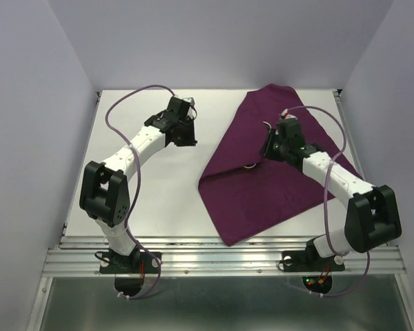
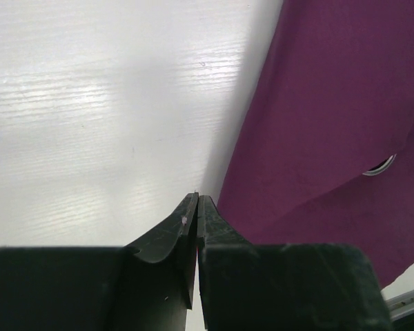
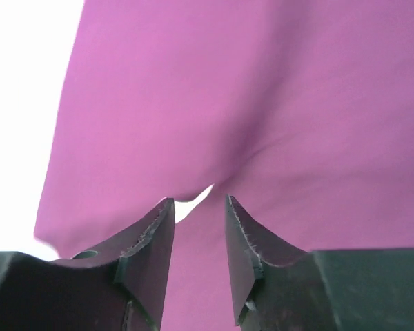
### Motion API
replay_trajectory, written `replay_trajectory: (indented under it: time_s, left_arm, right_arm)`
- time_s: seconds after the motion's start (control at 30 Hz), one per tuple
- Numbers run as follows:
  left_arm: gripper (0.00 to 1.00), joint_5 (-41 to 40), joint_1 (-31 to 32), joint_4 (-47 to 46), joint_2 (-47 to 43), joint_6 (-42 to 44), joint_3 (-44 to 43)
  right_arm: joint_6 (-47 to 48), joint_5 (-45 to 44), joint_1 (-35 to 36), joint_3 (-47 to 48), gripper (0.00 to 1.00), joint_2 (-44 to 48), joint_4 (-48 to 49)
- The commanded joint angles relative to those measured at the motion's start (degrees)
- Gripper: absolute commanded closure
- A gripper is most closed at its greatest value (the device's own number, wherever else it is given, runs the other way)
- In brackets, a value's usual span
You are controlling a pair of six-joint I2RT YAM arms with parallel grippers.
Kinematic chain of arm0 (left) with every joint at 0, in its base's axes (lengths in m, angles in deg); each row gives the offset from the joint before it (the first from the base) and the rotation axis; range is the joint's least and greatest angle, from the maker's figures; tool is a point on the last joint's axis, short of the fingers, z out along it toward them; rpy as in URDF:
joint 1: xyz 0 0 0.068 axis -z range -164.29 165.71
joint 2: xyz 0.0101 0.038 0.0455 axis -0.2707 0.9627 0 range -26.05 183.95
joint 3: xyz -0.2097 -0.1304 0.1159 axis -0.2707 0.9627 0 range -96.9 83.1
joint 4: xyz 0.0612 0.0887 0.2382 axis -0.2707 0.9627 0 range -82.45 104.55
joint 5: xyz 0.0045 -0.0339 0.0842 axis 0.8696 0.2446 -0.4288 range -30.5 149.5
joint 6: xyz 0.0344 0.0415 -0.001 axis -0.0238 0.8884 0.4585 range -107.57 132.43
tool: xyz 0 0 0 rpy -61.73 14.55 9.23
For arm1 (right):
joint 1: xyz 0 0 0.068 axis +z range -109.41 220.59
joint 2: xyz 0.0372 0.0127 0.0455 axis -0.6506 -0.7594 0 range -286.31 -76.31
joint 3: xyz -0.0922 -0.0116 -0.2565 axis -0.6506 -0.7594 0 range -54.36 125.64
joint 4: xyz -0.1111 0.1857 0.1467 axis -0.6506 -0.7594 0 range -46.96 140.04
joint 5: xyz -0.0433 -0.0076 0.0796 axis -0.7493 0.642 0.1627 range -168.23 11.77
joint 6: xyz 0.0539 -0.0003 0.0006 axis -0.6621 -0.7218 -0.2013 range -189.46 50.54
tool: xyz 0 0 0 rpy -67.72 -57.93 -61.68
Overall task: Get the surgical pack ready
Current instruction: Pack the surgical kit at the center of the board.
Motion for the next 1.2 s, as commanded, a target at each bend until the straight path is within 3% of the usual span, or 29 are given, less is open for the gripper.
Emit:
replay_trajectory:
  time_s: [0.0,0.13,0.3,0.4,0.57,0.9,0.97,1.07,1.1,1.17]
  left_arm:
    - [0.85,-1.9,-1.2,2.1,-2.7,1.2,-1.2]
    - [0.85,-3.2,-3.1,3.3,-2.6,0.0,-3.3]
    - [0.86,-3.5,-4.9,3.1,-2.5,-0.9,-2.9]
    - [0.86,-3.1,-4.9,2.9,-2.5,-1.2,-2.3]
    - [0.86,-2.5,-4.9,2.7,-1.9,-1.3,-1.6]
    - [0.87,-2.5,-4.9,2.2,-1.1,-0.9,-1.0]
    - [0.87,-2.6,-4.9,2.2,-1.1,-0.7,-0.5]
    - [0.87,-2.7,-5.0,2.0,-1.2,-0.6,0.0]
    - [0.87,-2.8,-5.0,1.8,-1.2,-0.6,0.3]
    - [0.87,-2.9,-5.1,1.8,-1.2,-0.4,0.3]
  right_arm:
    - [3.8,-0.9,10.2,-2.8,0.58,5.3,-5.6]
    - [3.2,-2.8,23.7,-7.5,0.51,8.5,-6.3]
    - [2.5,-2.3,36.0,-14.4,0.37,9.9,-3.4]
    - [3.4,-5.1,41.2,-15.5,0.34,9.2,-5.2]
    - [4.0,-6.0,44.5,-15.8,0.32,9.0,-5.7]
    - [-1.6,-11.3,50.3,-10.2,0.33,-3.2,-10.4]
    - [-3.5,-13.4,50.3,-9.0,0.36,-6.5,-11.5]
    - [-5.3,-16.3,50.3,-7.8,0.51,-10.0,-12.9]
    - [-6.4,-17.0,50.3,-7.8,0.64,-10.4,-13.3]
    - [-7.3,-19.4,50.3,-7.7,0.77,-10.8,-13.7]
